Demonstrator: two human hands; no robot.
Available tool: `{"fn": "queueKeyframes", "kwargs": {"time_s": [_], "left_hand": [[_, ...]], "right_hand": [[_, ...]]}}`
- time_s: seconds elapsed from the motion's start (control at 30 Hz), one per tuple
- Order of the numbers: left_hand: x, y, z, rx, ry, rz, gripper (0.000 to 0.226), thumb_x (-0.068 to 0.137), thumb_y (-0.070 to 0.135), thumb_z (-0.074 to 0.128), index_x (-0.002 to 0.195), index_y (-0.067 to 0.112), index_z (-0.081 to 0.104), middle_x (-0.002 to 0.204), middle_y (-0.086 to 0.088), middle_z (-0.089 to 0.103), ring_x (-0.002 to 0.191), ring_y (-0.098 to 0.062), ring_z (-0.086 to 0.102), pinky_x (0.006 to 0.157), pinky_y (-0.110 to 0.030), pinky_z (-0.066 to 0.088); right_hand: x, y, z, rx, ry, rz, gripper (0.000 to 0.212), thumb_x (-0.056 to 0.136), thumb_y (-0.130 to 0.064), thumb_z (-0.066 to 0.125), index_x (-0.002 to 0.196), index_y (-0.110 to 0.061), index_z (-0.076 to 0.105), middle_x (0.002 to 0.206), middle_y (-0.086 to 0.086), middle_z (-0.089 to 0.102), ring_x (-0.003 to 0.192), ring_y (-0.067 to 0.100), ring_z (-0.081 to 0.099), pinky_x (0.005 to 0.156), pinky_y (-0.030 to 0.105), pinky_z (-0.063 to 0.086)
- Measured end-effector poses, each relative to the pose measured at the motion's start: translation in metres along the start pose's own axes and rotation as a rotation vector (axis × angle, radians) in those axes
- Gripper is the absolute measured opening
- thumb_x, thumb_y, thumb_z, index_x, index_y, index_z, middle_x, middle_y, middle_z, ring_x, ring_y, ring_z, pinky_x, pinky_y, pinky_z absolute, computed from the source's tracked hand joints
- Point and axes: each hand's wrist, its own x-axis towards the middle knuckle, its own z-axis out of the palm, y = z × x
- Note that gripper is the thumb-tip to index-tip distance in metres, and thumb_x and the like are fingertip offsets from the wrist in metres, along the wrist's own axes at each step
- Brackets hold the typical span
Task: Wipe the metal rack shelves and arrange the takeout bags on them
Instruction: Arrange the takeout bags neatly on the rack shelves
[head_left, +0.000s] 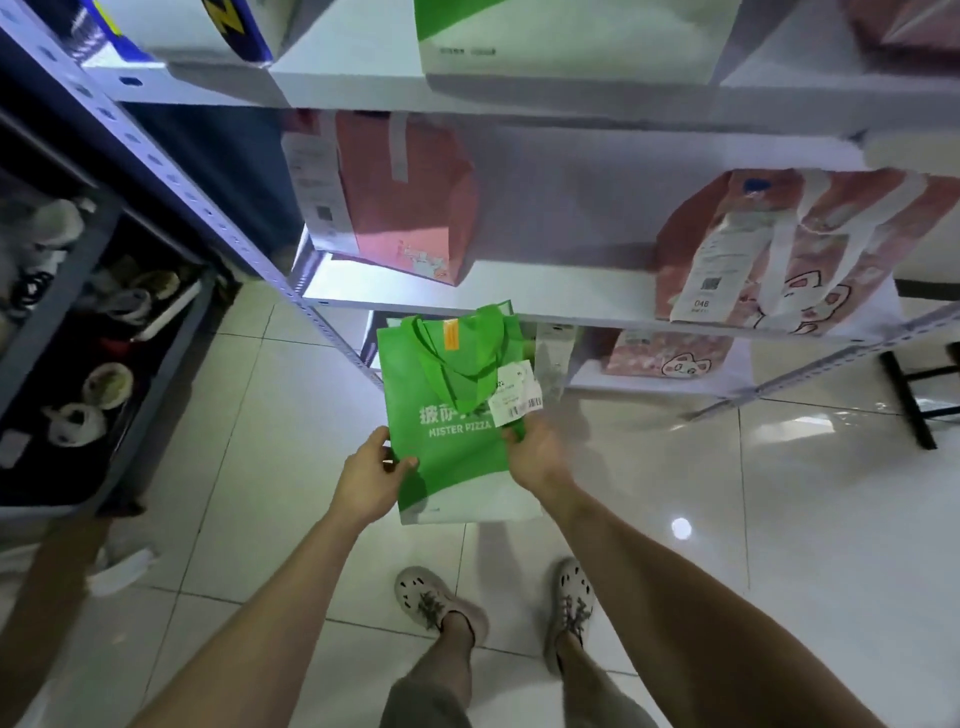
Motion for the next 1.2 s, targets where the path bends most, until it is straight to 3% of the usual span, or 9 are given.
{"fn": "queueKeyframes", "kwargs": {"time_s": [0.1,0.27,0.4,0.5,0.6,0.77,0.93,1.07,1.2], "left_hand": [[0.018,-0.030,-0.004,0.007,0.000,-0.038,0.043,0.099,0.011,0.077,0.140,0.018,0.065,0.123,-0.010,0.079,0.104,-0.028,0.076,0.097,-0.046,0.062],[0.068,-0.066,-0.001,-0.017,0.096,-0.048,0.042,0.096,0.002,0.075,0.132,0.023,0.073,0.111,-0.006,0.081,0.105,-0.030,0.075,0.095,-0.045,0.061],[0.115,-0.097,0.022,0.005,0.133,-0.056,0.041,0.098,0.003,0.072,0.133,0.024,0.071,0.113,-0.009,0.081,0.107,-0.034,0.074,0.094,-0.048,0.061],[0.157,-0.120,0.048,0.043,0.141,-0.034,0.045,0.098,0.001,0.067,0.138,0.023,0.069,0.118,-0.010,0.080,0.111,-0.038,0.073,0.095,-0.050,0.061],[0.198,-0.135,0.073,0.092,0.176,0.012,0.051,0.097,-0.002,0.058,0.141,0.022,0.066,0.124,-0.014,0.079,0.110,-0.042,0.071,0.093,-0.052,0.060],[0.271,-0.134,0.092,0.054,0.313,0.113,0.052,0.096,-0.002,0.054,0.138,0.026,0.064,0.122,-0.015,0.077,0.107,-0.043,0.070,0.090,-0.055,0.061],[0.330,-0.115,0.094,-0.092,0.462,0.296,0.046,0.091,-0.003,0.060,0.125,0.026,0.071,0.111,0.003,0.079,0.104,-0.029,0.072,0.090,-0.042,0.061],[0.360,-0.101,0.086,-0.189,0.570,0.420,0.050,0.085,-0.011,0.054,0.120,0.021,0.069,0.103,0.003,0.080,0.101,-0.028,0.074,0.093,-0.046,0.062],[0.381,-0.106,0.099,-0.187,0.622,0.440,0.061,0.085,-0.011,0.051,0.132,0.026,0.066,0.113,0.006,0.079,0.105,-0.021,0.073,0.095,-0.038,0.060]], "right_hand": [[0.013,-0.007,0.027,0.021,-0.010,-0.004,0.030,0.109,-0.023,0.053,0.134,-0.007,0.059,0.127,0.020,0.069,0.110,0.041,0.065,0.087,0.042,0.053],[0.052,-0.012,0.073,-0.021,-0.056,0.023,0.030,0.111,-0.024,0.046,0.133,-0.007,0.058,0.125,0.023,0.068,0.112,0.043,0.063,0.087,0.040,0.049],[0.092,0.003,0.105,-0.069,-0.061,-0.005,0.027,0.106,-0.013,0.047,0.129,-0.005,0.058,0.118,0.019,0.067,0.095,0.031,0.058,0.074,0.030,0.038],[0.130,0.021,0.123,-0.080,-0.107,-0.045,0.028,0.102,-0.004,0.047,0.129,-0.004,0.056,0.098,0.006,0.059,0.082,0.020,0.051,0.062,0.025,0.037],[0.170,0.036,0.136,-0.103,-0.099,-0.084,0.035,0.103,-0.004,0.046,0.137,-0.009,0.053,0.114,0.011,0.062,0.092,0.023,0.052,0.071,0.027,0.039],[0.239,0.034,0.149,-0.056,0.127,-0.196,0.025,0.101,0.001,0.047,0.122,-0.002,0.060,0.105,0.017,0.063,0.090,0.030,0.055,0.072,0.033,0.039],[0.295,0.015,0.148,0.023,0.314,-0.371,0.031,0.097,0.006,0.043,0.117,-0.007,0.064,0.095,0.025,0.066,0.091,0.044,0.056,0.071,0.048,0.046],[0.321,0.004,0.142,0.144,0.438,-0.514,0.022,0.102,-0.002,0.044,0.097,-0.020,0.056,0.071,0.004,0.055,0.067,0.031,0.046,0.053,0.042,0.032],[0.352,0.018,0.147,0.126,0.440,-0.546,0.027,0.104,-0.010,0.046,0.081,-0.025,0.041,0.075,0.002,0.052,0.063,0.024,0.045,0.054,0.042,0.028]]}}
